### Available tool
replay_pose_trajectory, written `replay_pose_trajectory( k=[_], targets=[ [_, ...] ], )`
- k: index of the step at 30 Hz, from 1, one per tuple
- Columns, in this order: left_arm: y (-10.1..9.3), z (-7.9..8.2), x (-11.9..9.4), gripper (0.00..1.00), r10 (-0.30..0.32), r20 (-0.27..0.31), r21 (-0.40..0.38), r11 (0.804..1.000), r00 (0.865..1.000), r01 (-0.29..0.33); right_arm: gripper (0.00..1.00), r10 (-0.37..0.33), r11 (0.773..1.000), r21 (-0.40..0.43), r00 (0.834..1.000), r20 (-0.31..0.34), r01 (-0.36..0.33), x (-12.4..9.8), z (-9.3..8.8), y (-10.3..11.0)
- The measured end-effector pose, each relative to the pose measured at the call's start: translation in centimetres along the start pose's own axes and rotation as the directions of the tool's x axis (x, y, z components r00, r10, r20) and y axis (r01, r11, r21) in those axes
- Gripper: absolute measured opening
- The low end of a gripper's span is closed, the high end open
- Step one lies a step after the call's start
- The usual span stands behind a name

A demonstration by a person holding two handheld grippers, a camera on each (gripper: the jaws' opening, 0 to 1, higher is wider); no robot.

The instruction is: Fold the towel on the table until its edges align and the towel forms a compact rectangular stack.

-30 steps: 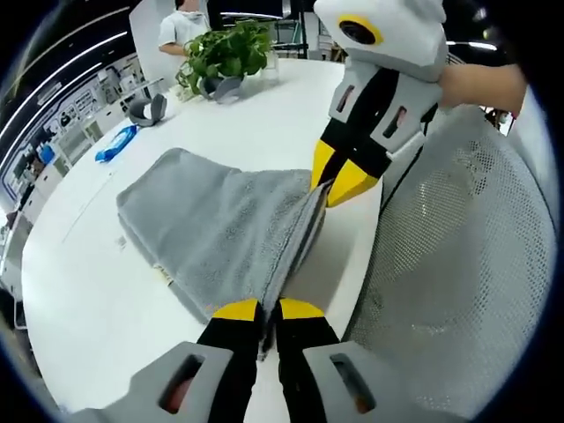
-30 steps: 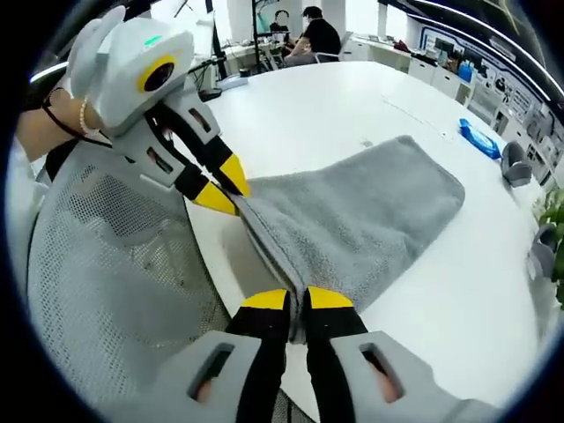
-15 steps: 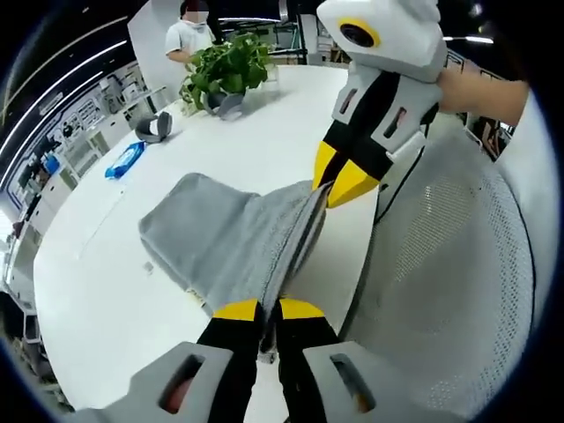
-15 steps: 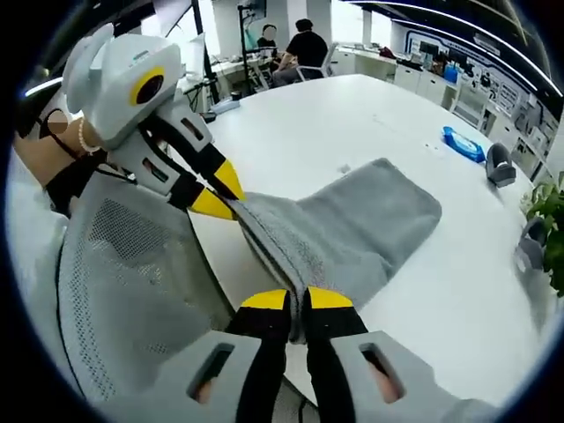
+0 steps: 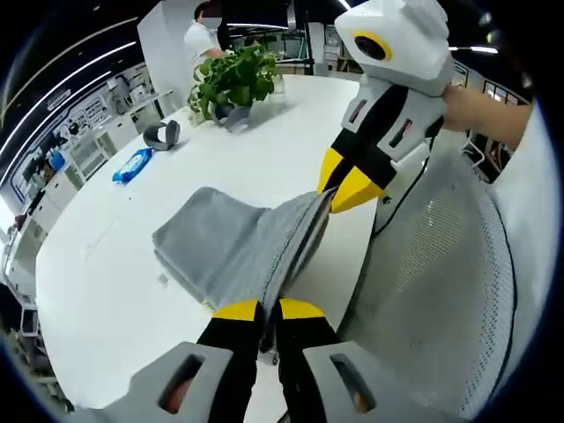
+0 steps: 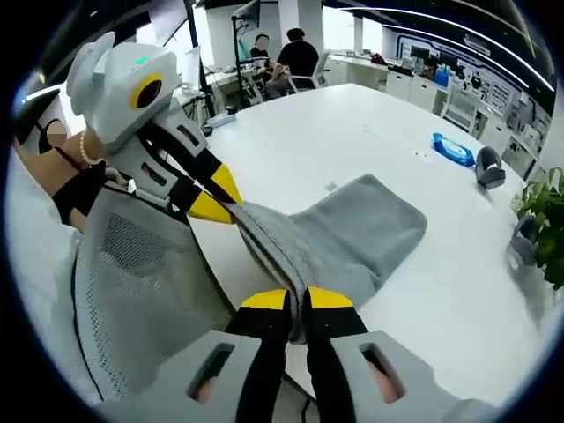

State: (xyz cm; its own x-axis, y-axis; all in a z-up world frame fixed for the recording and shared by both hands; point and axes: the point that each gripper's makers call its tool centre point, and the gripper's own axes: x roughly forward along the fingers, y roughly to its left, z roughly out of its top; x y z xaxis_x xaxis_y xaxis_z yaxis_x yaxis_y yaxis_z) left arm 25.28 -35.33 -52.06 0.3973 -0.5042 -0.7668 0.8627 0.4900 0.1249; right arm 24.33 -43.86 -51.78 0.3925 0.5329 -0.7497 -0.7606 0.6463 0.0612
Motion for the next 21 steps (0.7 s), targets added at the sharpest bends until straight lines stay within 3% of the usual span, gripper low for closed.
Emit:
replay_pose_trajectory(
  k=[10, 21],
  targets=[
    [1.7, 2.9, -1.4, 0.06, 0.037, 0.026, 0.066, 0.997, 0.999, -0.039, 0.04, -0.041, 0.999, 0.016, 0.998, 0.043, 0.04, -1.4, 1.7, -0.9],
    [4.4, 6.2, -0.4, 0.06, 0.043, 0.071, 0.099, 0.994, 0.997, -0.05, 0.04, -0.088, 0.995, 0.056, 0.991, 0.098, 0.083, -2.0, 3.7, -4.4]
  ],
)
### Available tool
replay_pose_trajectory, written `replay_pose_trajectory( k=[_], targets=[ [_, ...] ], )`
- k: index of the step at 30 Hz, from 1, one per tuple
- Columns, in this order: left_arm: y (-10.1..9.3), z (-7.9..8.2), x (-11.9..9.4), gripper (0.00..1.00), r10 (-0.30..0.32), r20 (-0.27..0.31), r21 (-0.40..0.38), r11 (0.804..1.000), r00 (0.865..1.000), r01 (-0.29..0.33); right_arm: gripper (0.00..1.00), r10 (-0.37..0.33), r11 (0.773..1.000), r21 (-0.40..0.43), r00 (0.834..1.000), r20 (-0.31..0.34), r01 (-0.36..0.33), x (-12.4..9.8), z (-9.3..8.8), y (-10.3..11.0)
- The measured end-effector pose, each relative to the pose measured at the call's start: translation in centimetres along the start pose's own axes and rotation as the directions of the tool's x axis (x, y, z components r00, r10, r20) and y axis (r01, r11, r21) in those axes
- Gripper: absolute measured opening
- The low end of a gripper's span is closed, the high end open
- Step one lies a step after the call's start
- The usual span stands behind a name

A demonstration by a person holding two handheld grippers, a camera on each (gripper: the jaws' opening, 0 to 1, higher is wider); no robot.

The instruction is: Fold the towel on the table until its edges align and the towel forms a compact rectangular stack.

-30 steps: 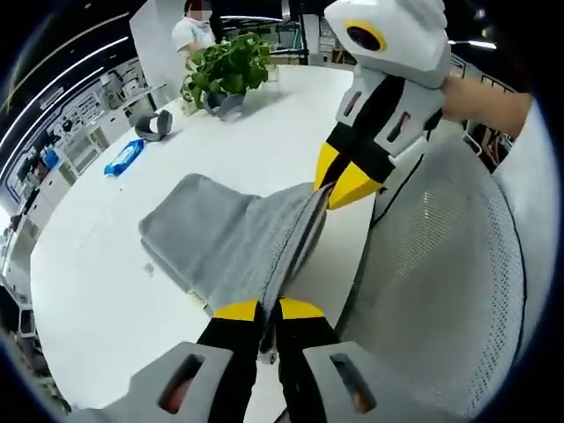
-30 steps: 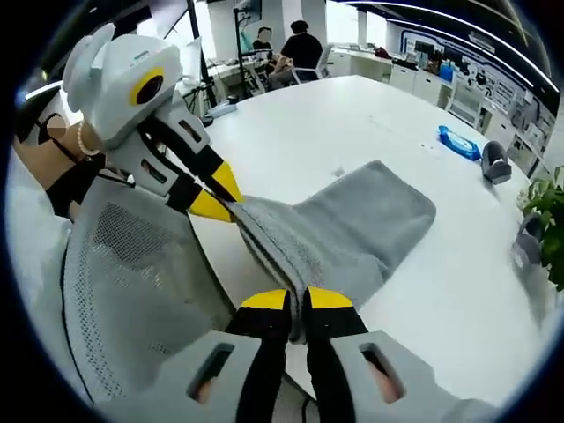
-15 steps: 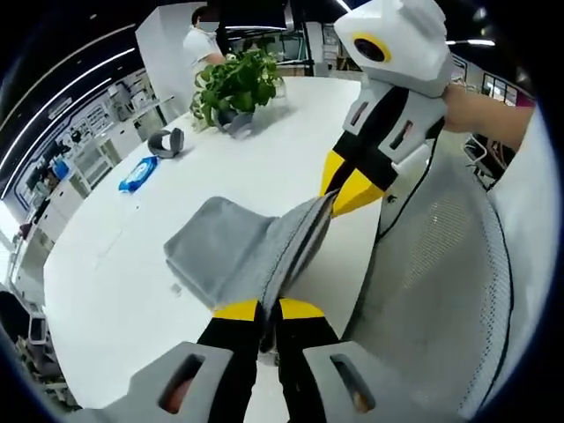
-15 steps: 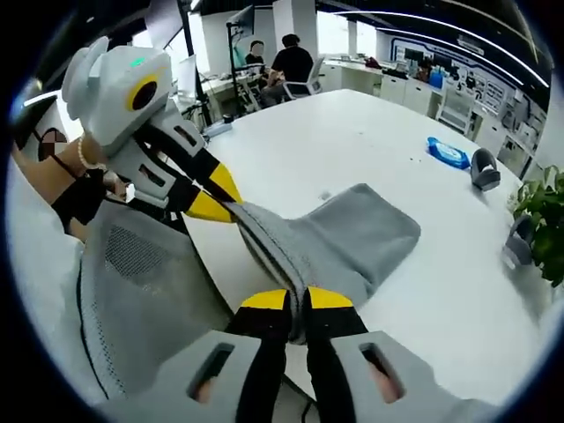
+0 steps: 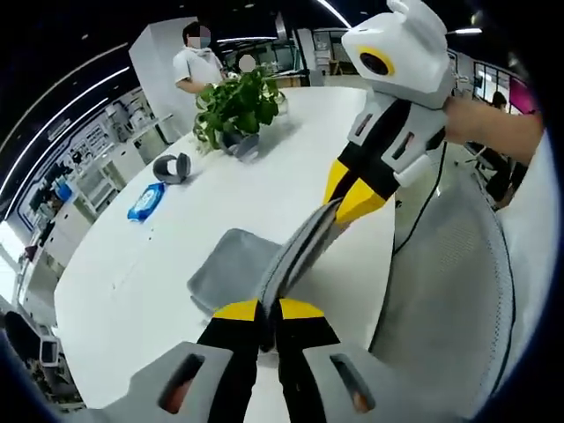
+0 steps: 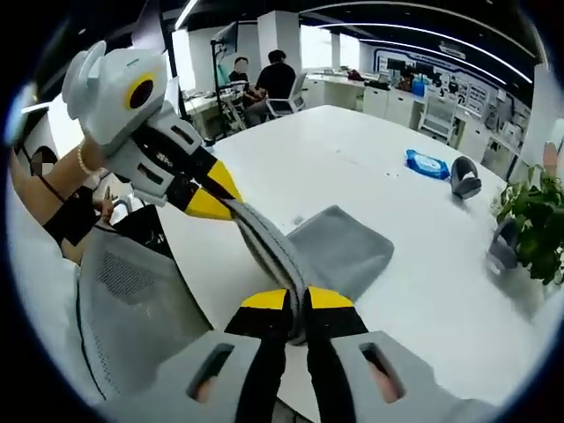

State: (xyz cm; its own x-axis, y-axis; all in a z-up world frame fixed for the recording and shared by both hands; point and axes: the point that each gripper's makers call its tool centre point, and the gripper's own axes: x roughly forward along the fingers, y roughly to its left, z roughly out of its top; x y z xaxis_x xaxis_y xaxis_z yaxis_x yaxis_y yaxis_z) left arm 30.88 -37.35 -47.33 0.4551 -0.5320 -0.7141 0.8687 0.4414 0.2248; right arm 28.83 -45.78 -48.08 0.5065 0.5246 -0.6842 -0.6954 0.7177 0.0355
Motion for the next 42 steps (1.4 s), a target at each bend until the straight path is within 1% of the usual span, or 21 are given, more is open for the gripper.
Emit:
replay_pose_trajectory(
  k=[3, 6, 12, 15, 21, 24, 26, 30, 32, 35, 38, 42],
  targets=[
    [0.9, 0.5, 0.7, 0.06, 0.001, -0.001, 0.001, 1.0, 1.0, -0.001, 0.04, -0.014, 1.0, -0.008, 1.0, 0.003, 0.014, 0.4, 0.7, -1.1],
    [1.8, 0.8, 1.5, 0.06, 0.004, -0.002, 0.003, 1.0, 1.0, -0.004, 0.04, -0.026, 0.999, -0.022, 1.0, -0.007, 0.026, 1.0, 1.1, -2.0],
    [3.3, 1.0, 3.3, 0.06, 0.022, -0.013, 0.023, 0.999, 1.0, -0.021, 0.04, -0.043, 0.998, -0.051, 0.999, -0.021, 0.042, 2.1, 1.7, -3.5],
    [4.4, 1.0, 4.5, 0.06, 0.033, -0.026, 0.008, 0.999, 0.999, -0.032, 0.04, -0.055, 0.997, -0.047, 0.998, -0.024, 0.053, 3.1, 2.0, -4.8],
    [5.9, 0.3, 6.8, 0.06, 0.017, -0.045, -0.037, 0.999, 0.999, -0.018, 0.04, -0.056, 0.998, -0.022, 0.998, -0.043, 0.055, 5.1, 2.2, -6.8],
    [6.5, 0.0, 8.1, 0.06, 0.008, -0.057, -0.077, 0.997, 0.998, -0.012, 0.04, -0.058, 0.998, -0.019, 0.997, -0.056, 0.057, 6.1, 2.1, -7.7],
    [6.8, -0.2, 8.8, 0.06, 0.007, -0.063, -0.074, 0.997, 0.998, -0.012, 0.04, -0.057, 0.998, -0.02, 0.996, -0.071, 0.056, 6.8, 2.0, -8.3],
    [7.5, -1.0, 10.3, 0.06, 0.023, -0.093, -0.08, 0.996, 0.995, -0.031, 0.04, -0.058, 0.998, -0.025, 0.995, -0.08, 0.056, 8.3, 1.9, -9.2],
    [7.7, -1.5, 10.9, 0.06, 0.026, -0.104, -0.105, 0.994, 0.994, -0.037, 0.04, -0.054, 0.999, -0.014, 0.995, -0.085, 0.053, 9.4, 1.5, -9.8],
    [8.3, -2.3, 11.9, 0.06, 0.038, -0.114, -0.121, 0.991, 0.993, -0.052, 0.04, -0.053, 0.999, 0.004, 0.996, -0.076, 0.053, 10.4, 1.4, -10.3],
    [8.6, -2.8, 12.7, 0.06, 0.026, -0.129, -0.164, 0.985, 0.991, -0.047, 0.04, -0.059, 0.998, 0.006, 0.995, -0.081, 0.059, 11.6, 1.1, -10.7],
    [8.8, -3.6, 14.0, 0.06, 0.033, -0.148, -0.16, 0.986, 0.988, -0.057, 0.04, -0.061, 0.998, 0.001, 0.994, -0.091, 0.062, 13.0, 0.5, -11.3]
  ],
)
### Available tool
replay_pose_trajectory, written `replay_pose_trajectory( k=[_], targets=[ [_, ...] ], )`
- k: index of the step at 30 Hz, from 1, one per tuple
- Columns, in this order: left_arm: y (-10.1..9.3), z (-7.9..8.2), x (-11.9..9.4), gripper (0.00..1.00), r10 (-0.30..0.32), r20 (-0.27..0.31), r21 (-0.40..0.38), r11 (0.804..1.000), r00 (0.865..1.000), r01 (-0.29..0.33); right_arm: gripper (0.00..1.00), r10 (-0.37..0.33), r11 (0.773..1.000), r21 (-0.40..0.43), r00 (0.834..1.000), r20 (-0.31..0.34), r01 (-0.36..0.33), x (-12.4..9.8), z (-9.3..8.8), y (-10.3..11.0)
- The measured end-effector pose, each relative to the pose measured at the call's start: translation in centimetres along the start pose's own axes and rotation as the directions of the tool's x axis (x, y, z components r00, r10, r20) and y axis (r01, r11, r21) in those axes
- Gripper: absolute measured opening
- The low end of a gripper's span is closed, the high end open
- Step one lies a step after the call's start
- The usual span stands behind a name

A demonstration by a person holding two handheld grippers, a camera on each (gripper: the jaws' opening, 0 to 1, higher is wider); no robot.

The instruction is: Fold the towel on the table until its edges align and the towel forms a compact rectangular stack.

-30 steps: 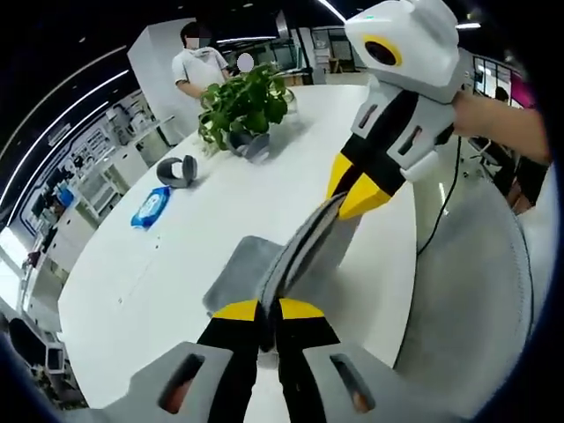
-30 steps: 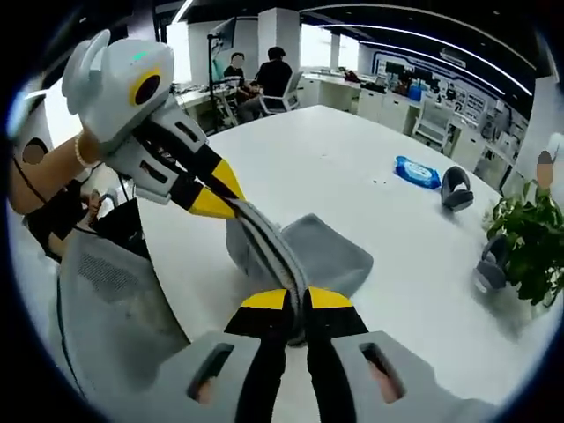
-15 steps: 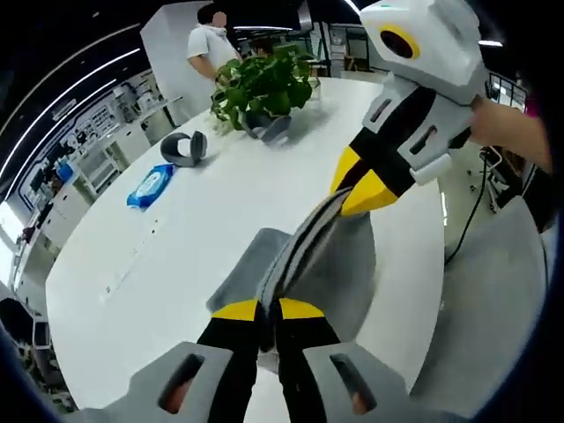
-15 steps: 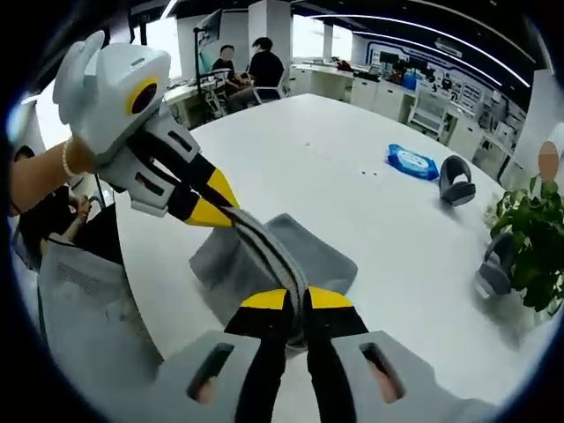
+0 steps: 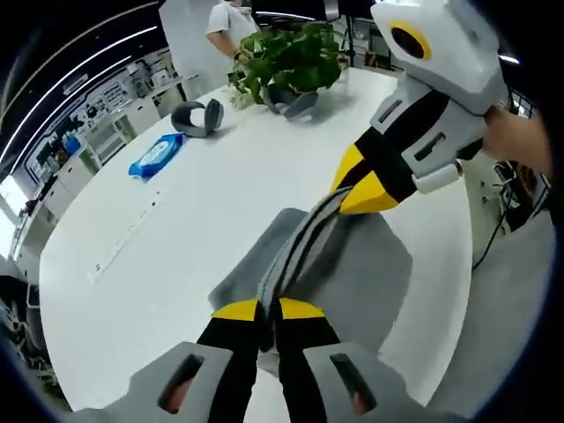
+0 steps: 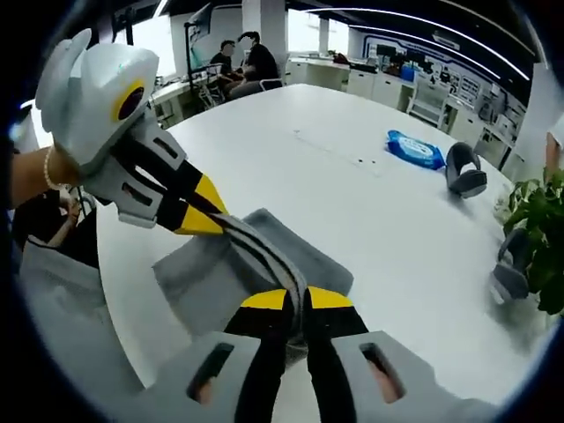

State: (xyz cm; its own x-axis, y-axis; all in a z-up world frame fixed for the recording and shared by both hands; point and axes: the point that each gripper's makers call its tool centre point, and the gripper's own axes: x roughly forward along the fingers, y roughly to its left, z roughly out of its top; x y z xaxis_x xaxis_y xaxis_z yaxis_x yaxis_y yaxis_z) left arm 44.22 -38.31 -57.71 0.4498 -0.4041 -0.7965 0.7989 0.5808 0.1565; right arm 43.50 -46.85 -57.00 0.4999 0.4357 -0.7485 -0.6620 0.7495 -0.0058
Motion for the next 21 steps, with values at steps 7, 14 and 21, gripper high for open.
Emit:
replay_pose_trajectory(
  k=[7, 14, 21],
  targets=[
    [0.2, -0.8, 2.6, 0.07, 0.001, -0.028, -0.015, 1.0, 1.0, -0.002, 0.05, -0.005, 1.0, 0.031, 0.999, -0.032, 0.006, 2.6, -1.6, -1.3],
    [0.4, -1.4, 4.3, 0.07, -0.01, -0.049, -0.013, 1.0, 0.999, 0.009, 0.05, -0.014, 0.999, 0.028, 0.999, -0.048, 0.015, 4.5, -2.5, -1.9],
    [0.2, -2.5, 5.7, 0.07, -0.007, -0.011, -0.007, 1.0, 1.0, 0.007, 0.05, -0.022, 0.998, 0.062, 0.998, -0.054, 0.025, 6.0, -3.7, -2.2]
  ],
)
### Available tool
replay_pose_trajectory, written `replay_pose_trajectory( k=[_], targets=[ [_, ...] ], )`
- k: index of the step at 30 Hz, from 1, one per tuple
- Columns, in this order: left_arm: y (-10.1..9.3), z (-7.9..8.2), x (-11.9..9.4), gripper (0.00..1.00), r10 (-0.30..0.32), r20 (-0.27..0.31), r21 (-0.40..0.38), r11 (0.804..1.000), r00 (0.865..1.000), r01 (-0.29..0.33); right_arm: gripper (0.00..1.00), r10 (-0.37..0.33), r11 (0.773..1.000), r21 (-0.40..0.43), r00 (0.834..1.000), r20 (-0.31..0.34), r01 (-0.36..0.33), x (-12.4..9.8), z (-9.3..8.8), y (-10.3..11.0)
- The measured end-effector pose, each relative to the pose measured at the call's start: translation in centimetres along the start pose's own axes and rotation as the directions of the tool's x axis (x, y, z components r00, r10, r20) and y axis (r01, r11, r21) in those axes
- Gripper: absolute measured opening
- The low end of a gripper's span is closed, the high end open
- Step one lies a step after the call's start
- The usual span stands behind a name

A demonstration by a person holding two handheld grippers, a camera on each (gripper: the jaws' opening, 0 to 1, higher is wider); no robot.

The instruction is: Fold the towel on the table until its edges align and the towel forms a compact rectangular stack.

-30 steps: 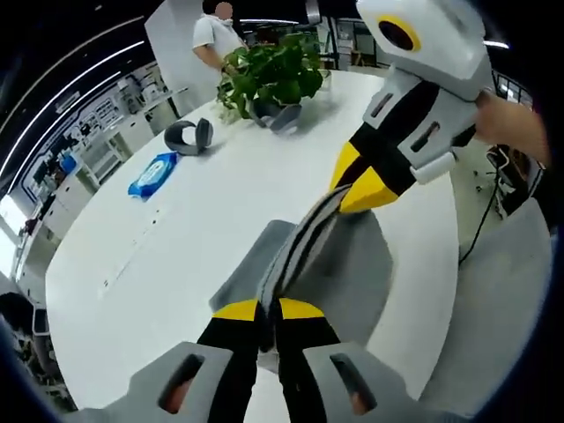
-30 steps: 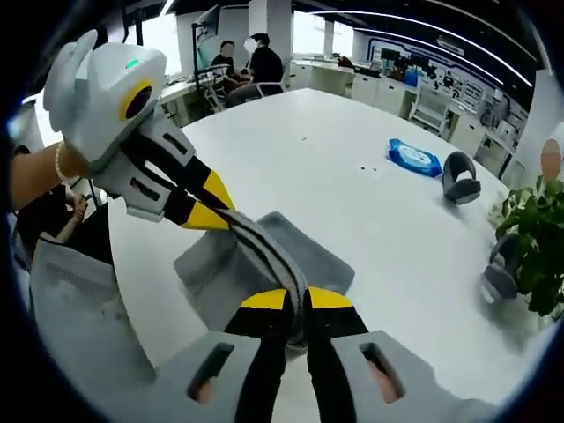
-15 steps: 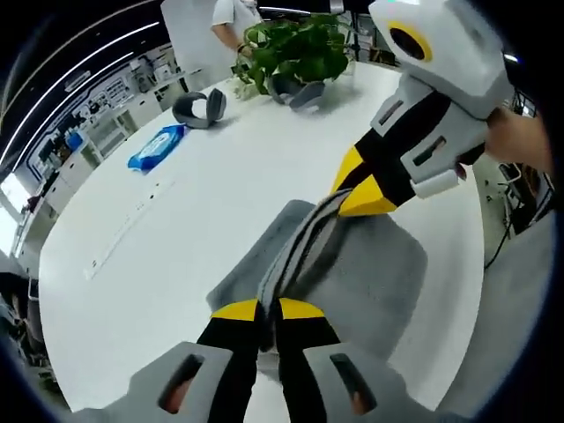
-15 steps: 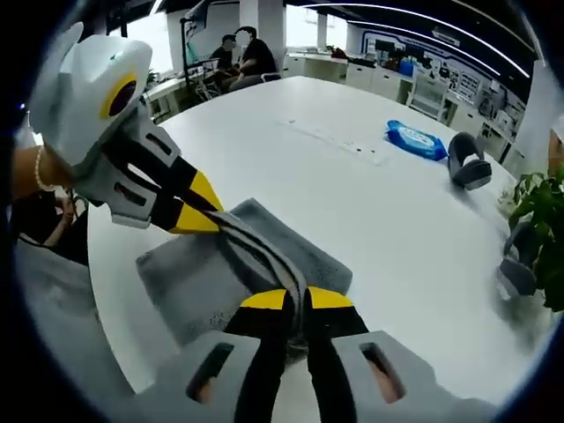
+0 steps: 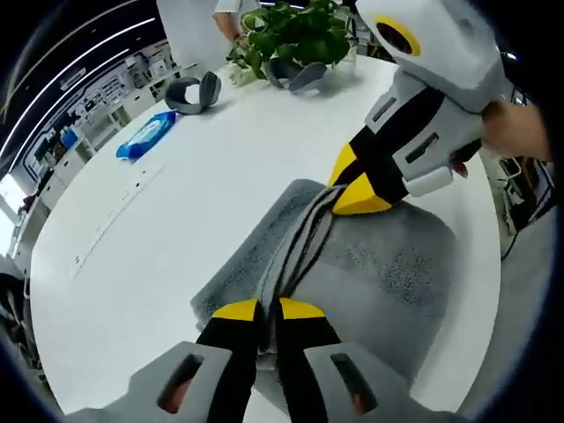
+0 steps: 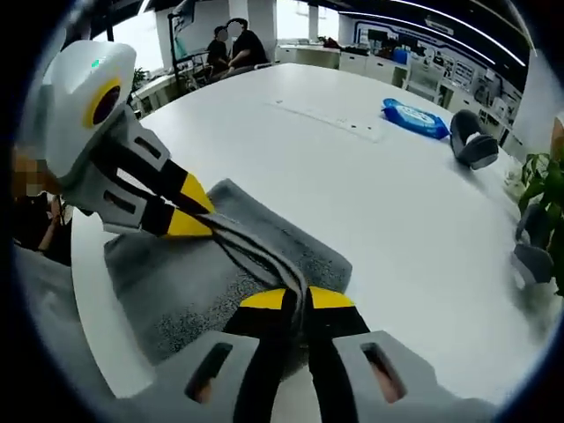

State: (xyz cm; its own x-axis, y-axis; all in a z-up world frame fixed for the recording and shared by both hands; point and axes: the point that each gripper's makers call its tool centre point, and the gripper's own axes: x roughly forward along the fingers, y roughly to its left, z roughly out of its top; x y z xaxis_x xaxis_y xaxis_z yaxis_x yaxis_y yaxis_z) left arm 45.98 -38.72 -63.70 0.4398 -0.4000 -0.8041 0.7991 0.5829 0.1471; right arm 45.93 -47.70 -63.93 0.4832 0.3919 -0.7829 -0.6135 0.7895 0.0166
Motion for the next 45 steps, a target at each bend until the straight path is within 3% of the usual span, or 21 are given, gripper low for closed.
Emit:
replay_pose_trajectory(
  k=[4, 12, 17, 20, 22, 29, 34, 37, 43, 45],
  targets=[
    [0.1, -0.1, 0.4, 0.07, -0.016, 0.049, 0.028, 1.0, 0.999, 0.015, 0.05, 0.004, 1.0, 0.021, 1.0, 0.016, -0.004, 0.3, -0.1, -0.1],
    [0.1, 0.4, -0.1, 0.07, 0.004, 0.042, 0.041, 0.999, 0.999, -0.006, 0.06, -0.003, 0.999, 0.032, 1.0, 0.003, 0.003, 0.2, 0.2, -0.1],
    [0.3, 0.6, -0.7, 0.09, 0.015, 0.049, -0.016, 1.0, 0.999, -0.014, 0.09, -0.007, 1.0, 0.006, 1.0, 0.002, 0.007, -0.7, 0.7, 0.0],
    [0.7, 1.1, -1.8, 0.13, 0.024, 0.081, -0.085, 0.996, 0.996, -0.017, 0.11, -0.016, 1.0, -0.01, 0.999, 0.029, 0.016, -1.6, 1.3, -0.2],
    [1.1, 2.1, -2.8, 0.15, 0.031, 0.131, -0.108, 0.994, 0.991, -0.017, 0.15, -0.026, 1.0, -0.004, 0.998, 0.062, 0.027, -2.2, 1.8, -0.4],
    [2.2, 2.6, -6.2, 0.15, 0.082, 0.182, -0.123, 0.991, 0.98, -0.06, 0.16, -0.085, 0.996, 0.01, 0.985, 0.147, 0.084, -5.3, 2.9, -0.4],
    [0.4, 2.1, -7.6, 0.15, 0.053, 0.201, -0.149, 0.989, 0.978, -0.023, 0.06, -0.044, 0.997, 0.065, 0.986, 0.164, 0.034, -6.5, 1.6, 1.5],
    [-1.5, 1.0, -7.4, 0.13, 0.025, 0.187, -0.129, 0.992, 0.982, -0.001, 0.05, -0.027, 0.998, 0.061, 0.991, 0.135, 0.018, -6.6, 0.3, 2.9],
    [-3.9, -1.2, -6.6, 0.11, 0.001, 0.148, -0.165, 0.986, 0.989, 0.024, 0.02, -0.018, 0.997, 0.073, 0.995, 0.094, 0.011, -6.5, -1.6, 4.4],
    [-4.5, -1.8, -6.3, 0.11, -0.001, 0.131, -0.163, 0.986, 0.991, 0.022, 0.0, -0.02, 0.998, 0.064, 0.999, 0.044, 0.017, -6.1, -2.8, 4.7]
  ],
)
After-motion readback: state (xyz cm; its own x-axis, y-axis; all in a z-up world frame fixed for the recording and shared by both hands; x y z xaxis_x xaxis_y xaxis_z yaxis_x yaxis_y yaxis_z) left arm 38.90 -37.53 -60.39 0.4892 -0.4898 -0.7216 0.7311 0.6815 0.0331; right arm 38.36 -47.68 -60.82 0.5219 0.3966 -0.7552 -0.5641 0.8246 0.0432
